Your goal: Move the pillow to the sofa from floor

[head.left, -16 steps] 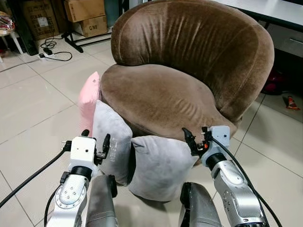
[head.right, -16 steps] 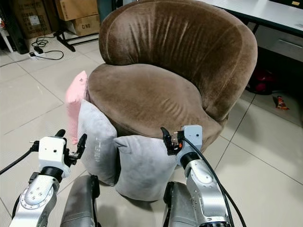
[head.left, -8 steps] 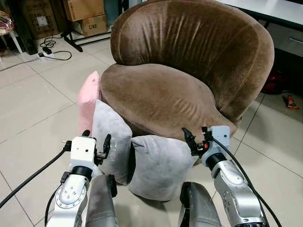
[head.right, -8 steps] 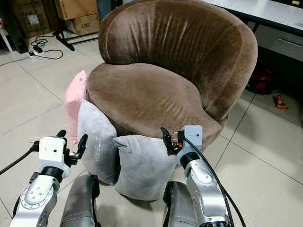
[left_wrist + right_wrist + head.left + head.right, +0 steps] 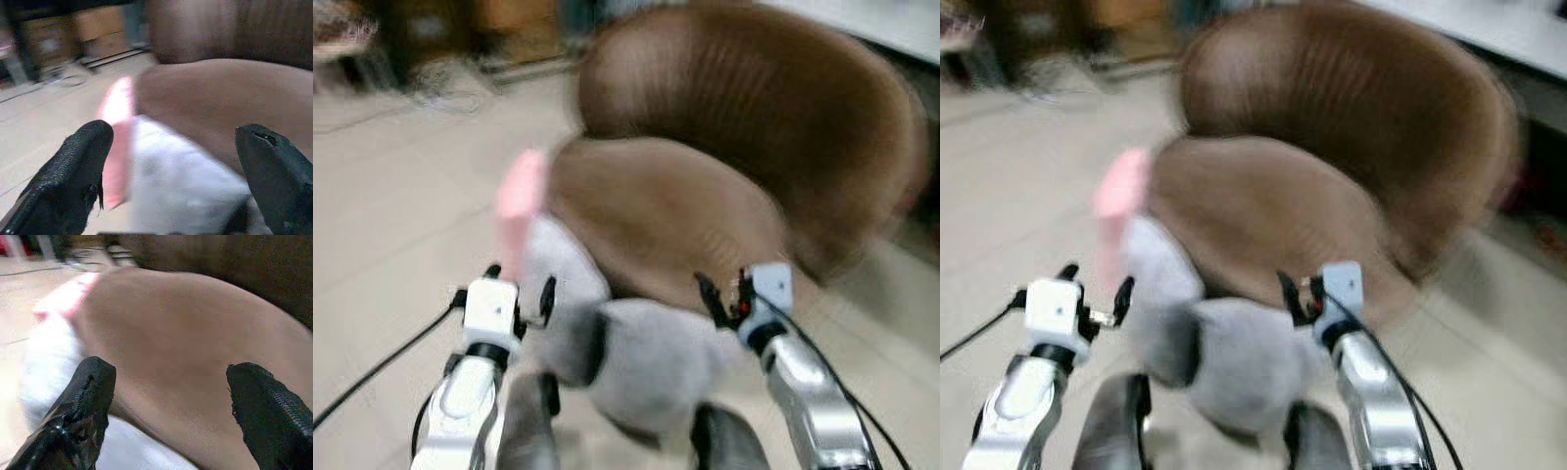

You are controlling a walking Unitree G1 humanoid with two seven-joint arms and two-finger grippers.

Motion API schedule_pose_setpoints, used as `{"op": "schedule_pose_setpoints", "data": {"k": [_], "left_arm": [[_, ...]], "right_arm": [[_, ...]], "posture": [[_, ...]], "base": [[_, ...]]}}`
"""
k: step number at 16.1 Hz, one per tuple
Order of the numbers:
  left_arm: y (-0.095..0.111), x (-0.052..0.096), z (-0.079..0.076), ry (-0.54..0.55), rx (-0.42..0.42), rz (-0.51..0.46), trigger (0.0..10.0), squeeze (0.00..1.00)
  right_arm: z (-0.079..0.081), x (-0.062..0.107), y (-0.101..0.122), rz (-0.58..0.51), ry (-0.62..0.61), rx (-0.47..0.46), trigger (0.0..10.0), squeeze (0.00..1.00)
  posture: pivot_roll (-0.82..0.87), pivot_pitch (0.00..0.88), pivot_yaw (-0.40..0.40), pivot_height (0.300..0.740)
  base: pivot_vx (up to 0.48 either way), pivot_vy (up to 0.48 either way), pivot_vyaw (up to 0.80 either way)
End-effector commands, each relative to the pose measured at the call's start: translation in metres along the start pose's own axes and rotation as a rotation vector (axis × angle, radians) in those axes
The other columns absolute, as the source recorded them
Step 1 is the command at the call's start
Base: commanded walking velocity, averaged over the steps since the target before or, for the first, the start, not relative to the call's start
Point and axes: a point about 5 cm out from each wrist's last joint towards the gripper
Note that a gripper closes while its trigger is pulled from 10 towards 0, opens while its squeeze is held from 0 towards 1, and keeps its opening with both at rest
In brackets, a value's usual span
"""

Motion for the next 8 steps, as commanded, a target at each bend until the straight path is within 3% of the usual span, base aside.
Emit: {"op": "schedule_pose_setpoints", "data": {"k": [1, 2, 3, 8], "left_arm": [[-0.001, 0.003, 0.001, 0.019, -0.009, 0.008, 10.0, 0.71], [-0.002, 0.003, 0.001, 0.025, -0.015, 0.014, 10.0, 0.06], [-0.004, 0.003, 0.001, 0.03, -0.027, 0.03, 10.0, 0.0], [-0.005, 0.002, 0.002, 0.033, -0.043, 0.038, 10.0, 0.0]], "right_arm": [[0.003, 0.0, 0.0, -0.002, 0.01, -0.031, 10.0, 0.0], [0.001, 0.0, -0.001, 0.001, 0.005, -0.037, 10.0, 0.0], [0.0, 0.0, -0.001, 0.006, 0.008, -0.029, 10.0, 0.0], [-0.008, 0.0, -0.003, 0.025, -0.046, -0.027, 10.0, 0.0]], "posture": [[0.05, 0.0, -0.087, 0.525], [0.05, 0.0, -0.088, 0.525], [0.05, 0.0, -0.089, 0.525], [0.05, 0.007, -0.093, 0.505]], "base": [[0.0, 0.0, 0.0], [0.0, 0.0, 0.0], [0.0, 0.0, 0.0], [0.0, 0.0, 0.0]]}}
Point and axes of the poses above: a point about 5 cm out from each wrist's last joint towards the gripper, its own x axis pointing back from the gripper into the wrist, its own y axis along the axis of the wrist's last joint, z = x × y, and after that the axes turned 4 degrees about -x, right-handed
